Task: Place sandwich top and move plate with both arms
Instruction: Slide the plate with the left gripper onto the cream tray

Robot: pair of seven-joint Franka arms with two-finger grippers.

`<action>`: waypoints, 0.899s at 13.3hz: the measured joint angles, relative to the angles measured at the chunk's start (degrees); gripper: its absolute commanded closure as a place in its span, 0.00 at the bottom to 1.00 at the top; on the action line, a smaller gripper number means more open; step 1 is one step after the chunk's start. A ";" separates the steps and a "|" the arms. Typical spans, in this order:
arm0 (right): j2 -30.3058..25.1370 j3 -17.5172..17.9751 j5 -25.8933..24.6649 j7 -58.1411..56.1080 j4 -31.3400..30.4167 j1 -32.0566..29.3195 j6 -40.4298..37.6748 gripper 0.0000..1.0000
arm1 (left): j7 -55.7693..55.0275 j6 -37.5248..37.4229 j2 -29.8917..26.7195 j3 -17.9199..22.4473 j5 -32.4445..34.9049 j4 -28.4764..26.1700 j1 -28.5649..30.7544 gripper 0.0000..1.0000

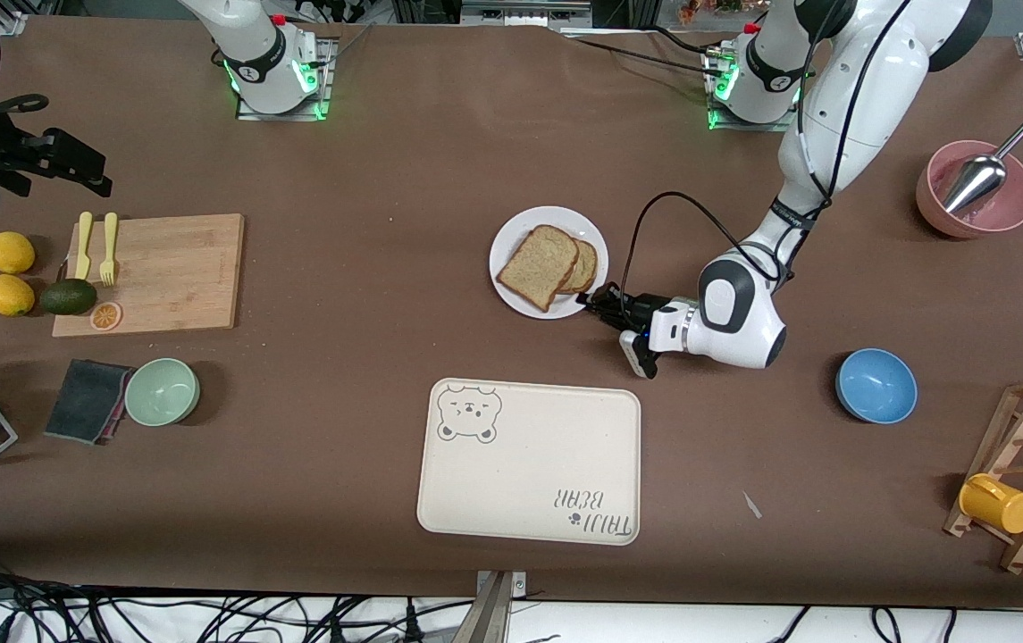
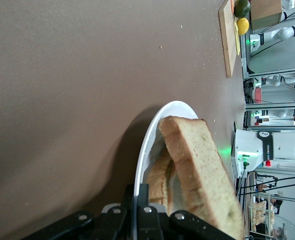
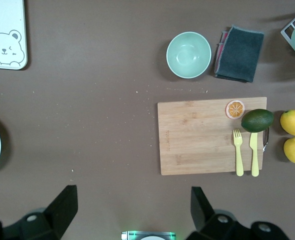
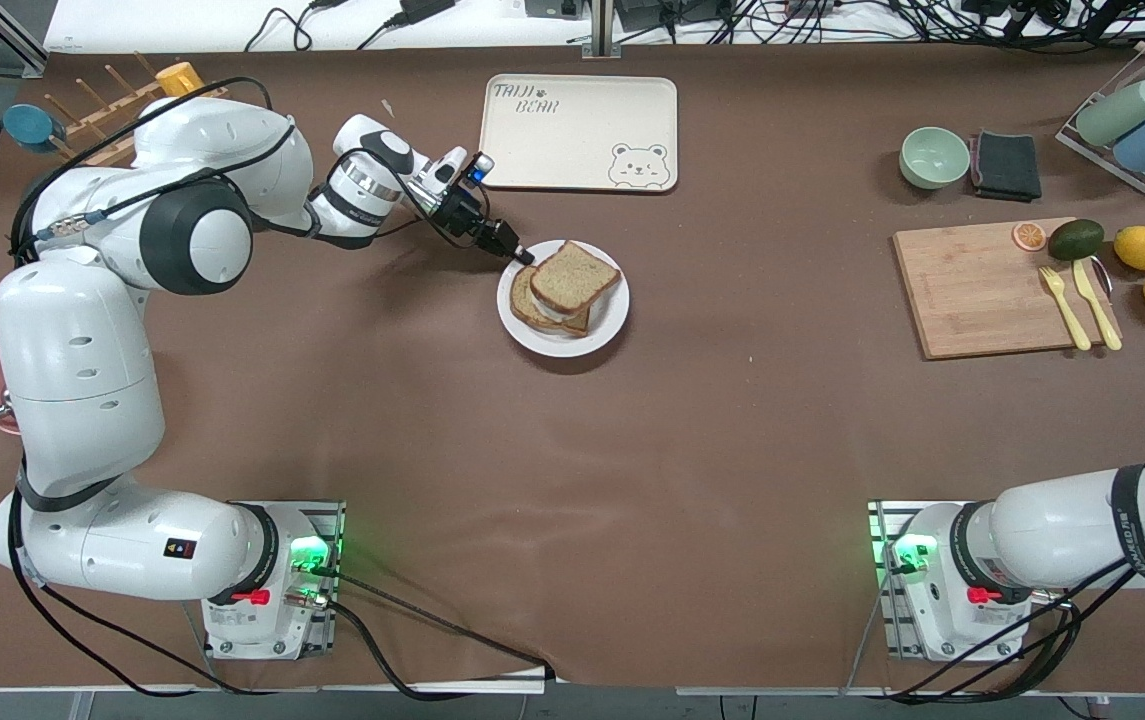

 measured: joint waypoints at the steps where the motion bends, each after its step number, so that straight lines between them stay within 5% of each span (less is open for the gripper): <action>1: 0.00 0.00 0.00 0.00 0.00 0.00 0.00 0.00 | 0.04 -0.07 0.00 0.00 -0.05 -0.01 0.03 1.00; 8: 0.00 -0.01 0.00 0.00 0.00 0.00 0.00 0.00 | -0.32 -6.12 -0.11 0.20 -2.46 0.54 4.23 1.00; 12: 0.00 -0.01 0.00 0.00 0.00 0.00 0.00 0.00 | -10.20 -7.51 -0.33 0.05 -2.97 8.24 4.78 1.00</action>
